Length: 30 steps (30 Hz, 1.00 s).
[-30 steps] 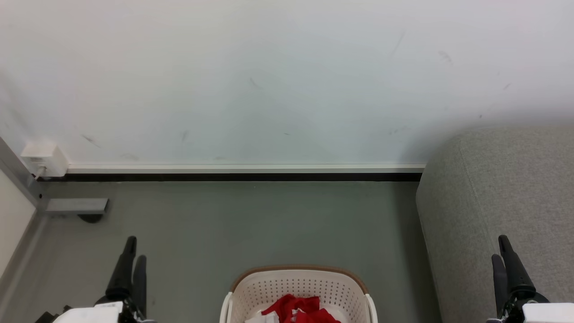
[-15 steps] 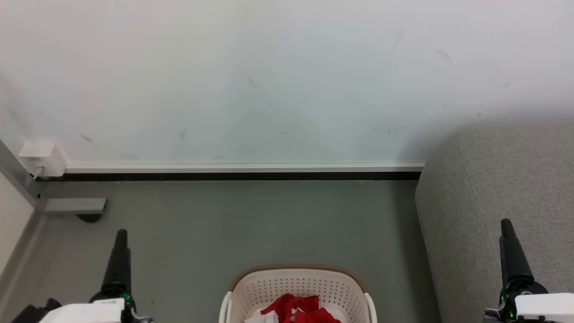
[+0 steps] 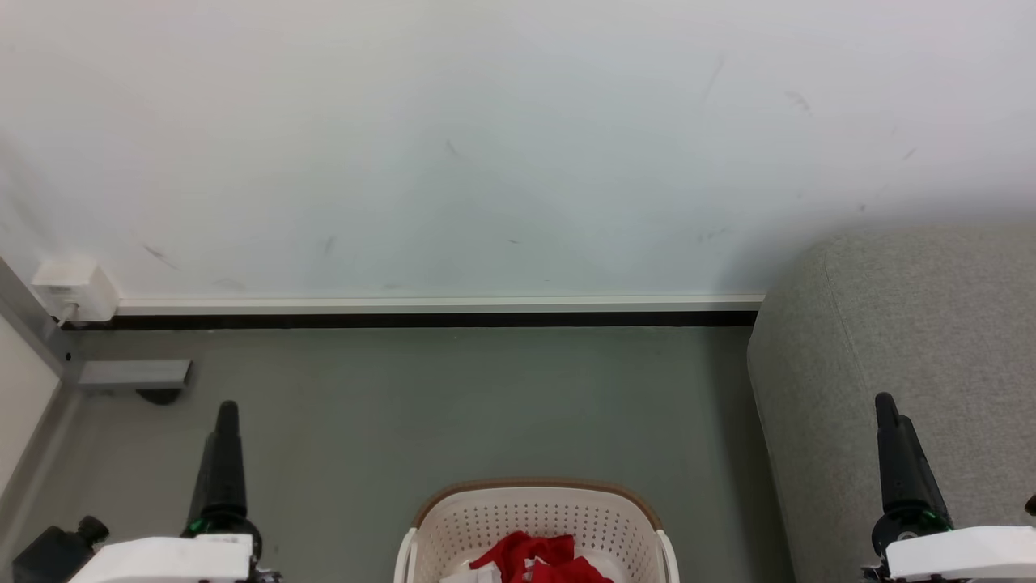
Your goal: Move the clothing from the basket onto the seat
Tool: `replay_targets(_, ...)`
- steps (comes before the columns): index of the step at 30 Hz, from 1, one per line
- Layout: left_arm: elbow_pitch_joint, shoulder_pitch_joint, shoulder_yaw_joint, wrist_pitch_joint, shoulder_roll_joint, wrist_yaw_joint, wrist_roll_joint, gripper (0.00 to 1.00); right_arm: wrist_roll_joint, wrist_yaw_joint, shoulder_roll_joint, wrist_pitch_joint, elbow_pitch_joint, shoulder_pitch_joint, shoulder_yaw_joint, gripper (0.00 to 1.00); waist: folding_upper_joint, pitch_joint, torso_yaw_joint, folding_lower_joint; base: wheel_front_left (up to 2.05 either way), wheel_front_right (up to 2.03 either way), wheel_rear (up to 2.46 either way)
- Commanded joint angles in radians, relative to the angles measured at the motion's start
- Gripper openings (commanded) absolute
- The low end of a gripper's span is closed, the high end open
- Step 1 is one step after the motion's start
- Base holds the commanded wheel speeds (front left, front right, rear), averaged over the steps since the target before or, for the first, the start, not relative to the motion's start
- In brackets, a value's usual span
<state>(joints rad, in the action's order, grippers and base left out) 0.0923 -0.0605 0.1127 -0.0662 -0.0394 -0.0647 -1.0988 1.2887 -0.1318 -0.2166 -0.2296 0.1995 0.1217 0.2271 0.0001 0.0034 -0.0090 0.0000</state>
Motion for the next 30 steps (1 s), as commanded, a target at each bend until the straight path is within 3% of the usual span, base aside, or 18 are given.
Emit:
replay_targets(1, -0.022, 0.0, -0.006, -0.01, -0.008, 0.002, 0.063, 1.0, -0.054, 0.001, -0.001, -0.004, 0.003, 0.03, -0.003, 1.0, -0.0001, 0.0, -0.001, 0.0, 0.0, 0.0, 0.0)
replay_targets(17, -0.027, 0.026, -0.061, -0.061, -0.009, 0.054, 0.453, 1.0, -0.4, 0.001, 0.013, -0.012, 0.138, 0.061, 0.008, 1.0, -0.0001, -0.006, -0.007, 0.0, 0.0, 0.0, 0.0)
replay_targets(30, 0.011, 0.023, -0.087, -0.096, -0.011, 0.072, 0.626, 1.0, -0.561, 0.001, 0.036, 0.008, 0.246, 0.106, 0.016, 1.0, -0.0001, -0.016, -0.012, 0.0, 0.0, 0.0, 0.0)
